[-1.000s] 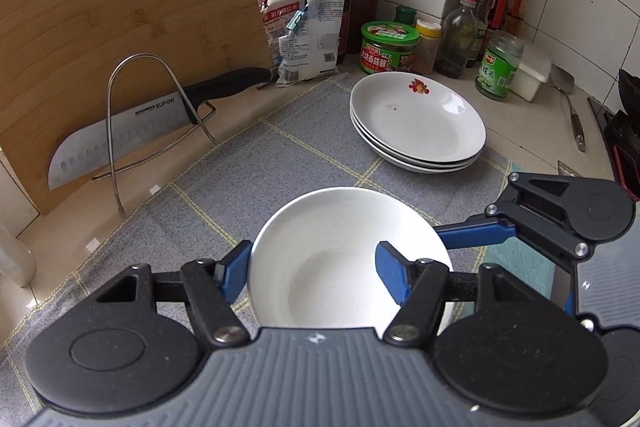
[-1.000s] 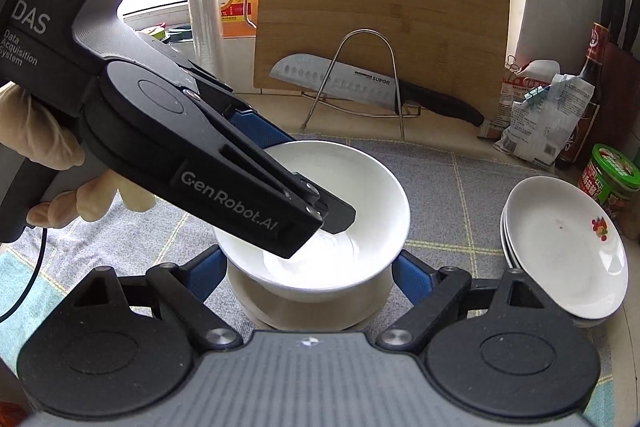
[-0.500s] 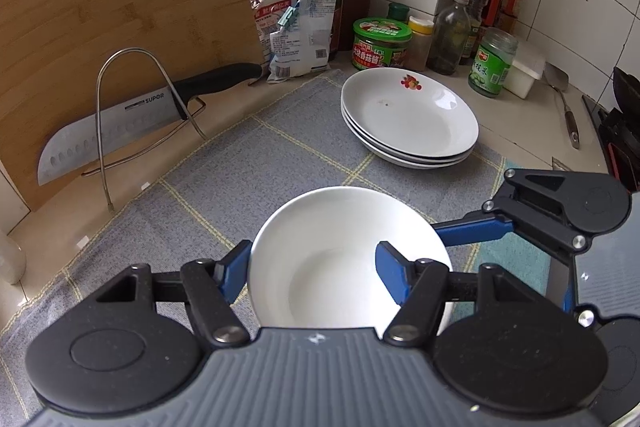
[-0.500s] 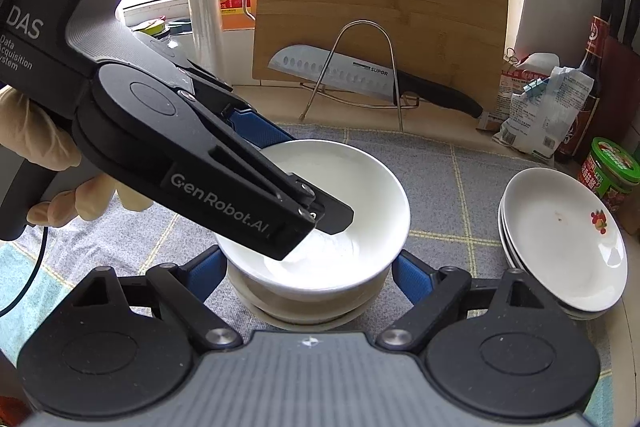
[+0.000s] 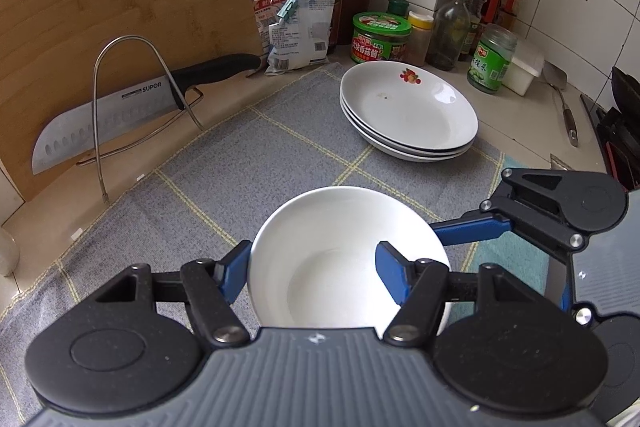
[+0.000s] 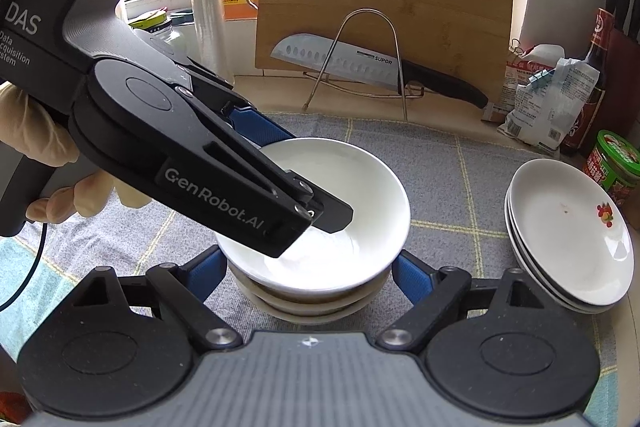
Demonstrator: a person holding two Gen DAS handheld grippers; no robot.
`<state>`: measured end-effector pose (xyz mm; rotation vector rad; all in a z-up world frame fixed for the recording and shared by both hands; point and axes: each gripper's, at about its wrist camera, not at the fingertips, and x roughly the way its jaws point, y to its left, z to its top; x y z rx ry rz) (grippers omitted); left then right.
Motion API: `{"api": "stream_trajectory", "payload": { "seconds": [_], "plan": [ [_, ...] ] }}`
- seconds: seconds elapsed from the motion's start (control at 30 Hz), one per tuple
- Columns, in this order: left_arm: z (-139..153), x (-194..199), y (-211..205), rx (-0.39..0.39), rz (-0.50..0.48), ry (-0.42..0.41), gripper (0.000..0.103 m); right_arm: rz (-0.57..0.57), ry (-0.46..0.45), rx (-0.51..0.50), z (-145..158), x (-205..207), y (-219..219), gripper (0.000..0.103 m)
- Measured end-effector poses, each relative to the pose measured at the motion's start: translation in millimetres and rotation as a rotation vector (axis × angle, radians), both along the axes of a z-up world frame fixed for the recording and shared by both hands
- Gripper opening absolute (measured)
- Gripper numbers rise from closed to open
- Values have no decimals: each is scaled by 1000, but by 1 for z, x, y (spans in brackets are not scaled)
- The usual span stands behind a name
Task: Organize plates and bowls
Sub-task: 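Lower the white bowl into the pink-flower bowls and open the left tool, then grip the stacked bowls from opposite rims with the left and right tools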
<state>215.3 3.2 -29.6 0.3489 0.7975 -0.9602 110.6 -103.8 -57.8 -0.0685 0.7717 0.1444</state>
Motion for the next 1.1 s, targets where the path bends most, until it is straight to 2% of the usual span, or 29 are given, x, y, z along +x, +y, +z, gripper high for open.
{"api": "stream_trajectory", "payload": {
  "seconds": [0.17, 0.23, 0.3, 0.33, 0.53, 0.67, 0.7, 0.77, 0.87, 0.97, 1.1],
  "plan": [
    [-2, 0, 0, 2, -1, 1, 69, 4, 5, -5, 1, 1, 1, 92],
    [-2, -1, 1, -13, -16, 3, 81, 7, 5, -4, 2, 1, 1, 94],
    [1, -5, 4, -33, -20, -22, 86, 19, -1, 3, 3, 0, 1, 103],
    [3, -7, 6, -42, -20, -39, 89, 24, -13, 4, 5, -2, 1, 103],
    [18, -16, 27, -113, 15, -101, 94, 55, -3, -26, 4, -4, 2, 103],
    [21, -27, 46, -135, 53, -129, 95, 68, 12, -55, -2, -8, 0, 103],
    [19, -30, 51, -135, 66, -134, 99, 67, 18, -63, -4, -8, -1, 103],
    [12, -36, 63, -148, 84, -127, 101, 64, 38, -72, -9, -8, -4, 103],
    [-6, -41, 75, -135, 105, -75, 101, 45, 75, -76, -19, -7, -11, 103],
    [-30, -43, 79, -92, 111, -24, 101, 19, 109, -92, -29, -4, -17, 103],
    [-58, -42, 75, -35, 86, -18, 101, -15, 145, -127, -40, -1, -22, 103]
  ]
}}
